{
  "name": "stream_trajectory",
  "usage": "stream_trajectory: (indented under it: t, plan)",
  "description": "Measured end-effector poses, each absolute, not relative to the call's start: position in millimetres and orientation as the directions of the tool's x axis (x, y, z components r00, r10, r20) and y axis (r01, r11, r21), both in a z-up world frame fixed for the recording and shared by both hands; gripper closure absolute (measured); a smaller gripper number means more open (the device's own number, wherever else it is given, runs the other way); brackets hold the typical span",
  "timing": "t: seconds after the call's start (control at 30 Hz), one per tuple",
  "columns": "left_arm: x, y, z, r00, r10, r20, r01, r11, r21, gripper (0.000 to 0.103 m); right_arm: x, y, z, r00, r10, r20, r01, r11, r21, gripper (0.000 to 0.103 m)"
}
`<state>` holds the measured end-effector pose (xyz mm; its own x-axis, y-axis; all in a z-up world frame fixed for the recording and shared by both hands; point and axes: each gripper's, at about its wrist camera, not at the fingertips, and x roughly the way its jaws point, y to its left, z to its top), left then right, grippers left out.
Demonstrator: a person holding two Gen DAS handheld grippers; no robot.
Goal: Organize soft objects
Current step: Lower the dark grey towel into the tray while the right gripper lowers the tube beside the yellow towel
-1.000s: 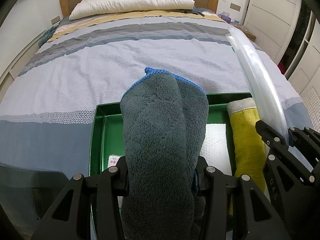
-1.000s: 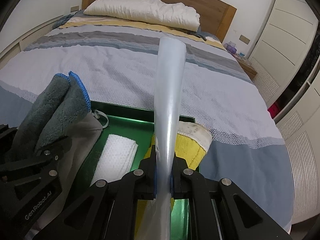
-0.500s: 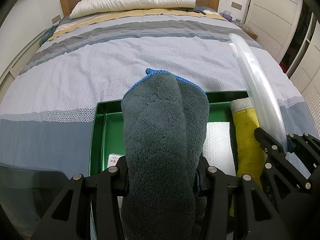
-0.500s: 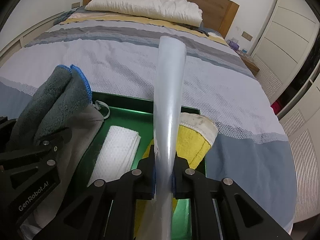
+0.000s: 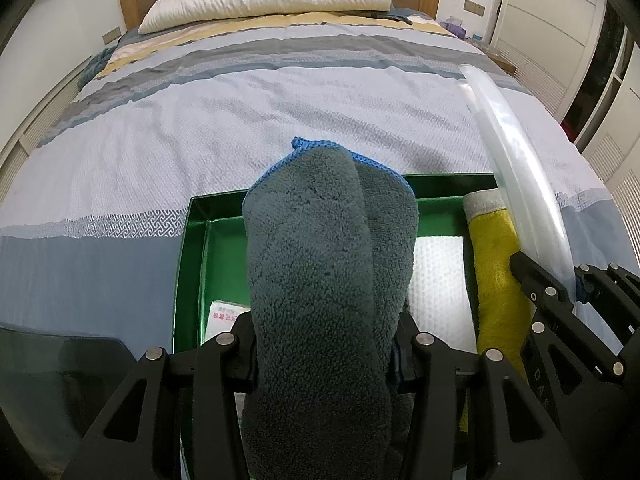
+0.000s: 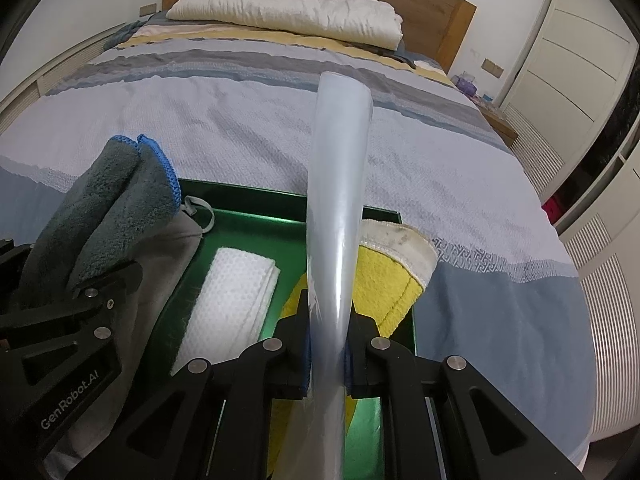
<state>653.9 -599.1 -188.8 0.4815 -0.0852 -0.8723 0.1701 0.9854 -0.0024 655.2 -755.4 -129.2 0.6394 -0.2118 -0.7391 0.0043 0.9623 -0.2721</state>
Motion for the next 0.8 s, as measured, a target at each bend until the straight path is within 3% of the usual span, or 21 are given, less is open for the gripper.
stream_trajectory:
  t: [0.8]
  plan:
    - [652.3,-599.2,-191.2,0.478,-0.08,-0.875,0.164,0.986,-0.001,0.061,654.9,-759.2,-131.5,0.632,-0.203,-0.748,0.005,0.966,-0.258,0.088]
